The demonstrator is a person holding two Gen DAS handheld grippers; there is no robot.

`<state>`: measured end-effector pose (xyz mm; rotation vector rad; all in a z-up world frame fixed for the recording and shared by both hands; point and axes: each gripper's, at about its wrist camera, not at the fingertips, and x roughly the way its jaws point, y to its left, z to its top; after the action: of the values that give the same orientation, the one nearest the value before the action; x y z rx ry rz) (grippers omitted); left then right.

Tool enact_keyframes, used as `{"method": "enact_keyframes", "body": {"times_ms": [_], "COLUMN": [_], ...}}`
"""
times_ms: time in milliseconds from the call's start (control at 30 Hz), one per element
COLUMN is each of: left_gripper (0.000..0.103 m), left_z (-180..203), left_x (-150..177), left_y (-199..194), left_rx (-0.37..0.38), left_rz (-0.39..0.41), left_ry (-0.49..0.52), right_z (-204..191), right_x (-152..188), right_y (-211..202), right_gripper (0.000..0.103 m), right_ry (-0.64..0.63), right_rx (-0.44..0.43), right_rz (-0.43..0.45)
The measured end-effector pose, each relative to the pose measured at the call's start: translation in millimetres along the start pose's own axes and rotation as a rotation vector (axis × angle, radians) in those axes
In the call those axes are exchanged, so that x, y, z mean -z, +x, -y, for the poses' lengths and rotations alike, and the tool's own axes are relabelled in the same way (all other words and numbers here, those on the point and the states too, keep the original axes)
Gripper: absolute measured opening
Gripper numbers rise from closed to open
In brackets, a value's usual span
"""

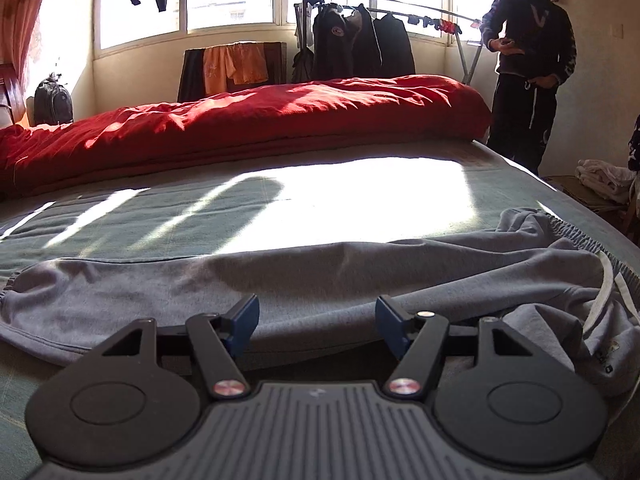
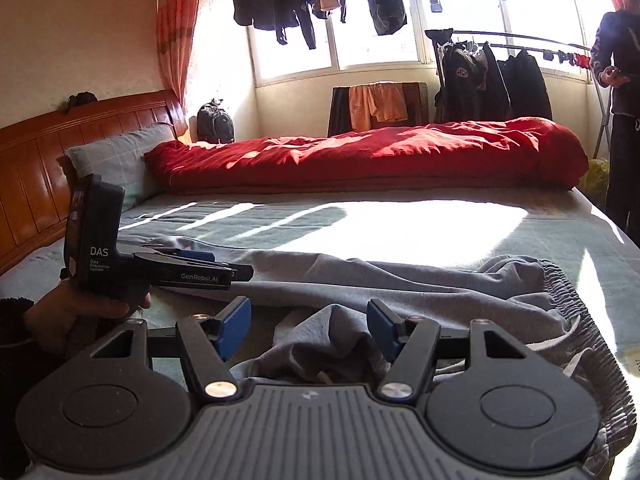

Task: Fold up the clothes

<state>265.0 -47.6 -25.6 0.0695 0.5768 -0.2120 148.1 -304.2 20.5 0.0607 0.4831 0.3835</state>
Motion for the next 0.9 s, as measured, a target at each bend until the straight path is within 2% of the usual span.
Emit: {"method": "enact_keyframes", "body": {"times_ms": [67,167,200,233,333,467,500,600,733,900], "left_gripper": [0.066,0.064,0.064,0.064,0.060,0.059,0.059,0.059,0.059,0.061], "left_z": [-6,-17,-20,-23,-34,-43,-42,-36,-41,-42], "left_x": [-2,-4,-5,-5,-3,18,24,28,19,-3], "left_y": [9,25,31,37,67,100,101,91,83,85], "left_rx": [-0.008,-0.011,-0.016,-0.020,-0.036,-0.035,-0.031,-0.023,0.025,0.031], "left_rz": [0.003,0.034,0.043,0.052,-0.004,-0.158,-0.172,-0.165,-0.166,-0.115], "left_ry": [-0.018,-0.060,-0.067,-0.074,-0.112,-0.146,-0.135,-0.079,-0.100,-0.101], "right_z": [12,32,36,41,54,70,74,81,76,55], "right_x": [-11,-29,-35,-42,-61,-80,-84,-88,-78,-46], "right_y": [20,50,61,73,111,168,183,223,270,272], "right_gripper": [0.065,0.049,0.038,0.034,0.030,0.027,0.024,0.021,0.021,0.020], "right_ry": [-0.003,-0.014,-0.035,-0.054,-0.102,-0.147,-0.152,-0.157,-0.183,-0.242], "right_rx": [0.005,0.009,0.012,0.014,0.023,0.022,0.015,0.000,-0.020,-0.115], "right_rz": [-0.038,-0.083,-0.096,-0.113,-0.157,-0.225,-0.247,-0.297,-0.386,-0.481]}}
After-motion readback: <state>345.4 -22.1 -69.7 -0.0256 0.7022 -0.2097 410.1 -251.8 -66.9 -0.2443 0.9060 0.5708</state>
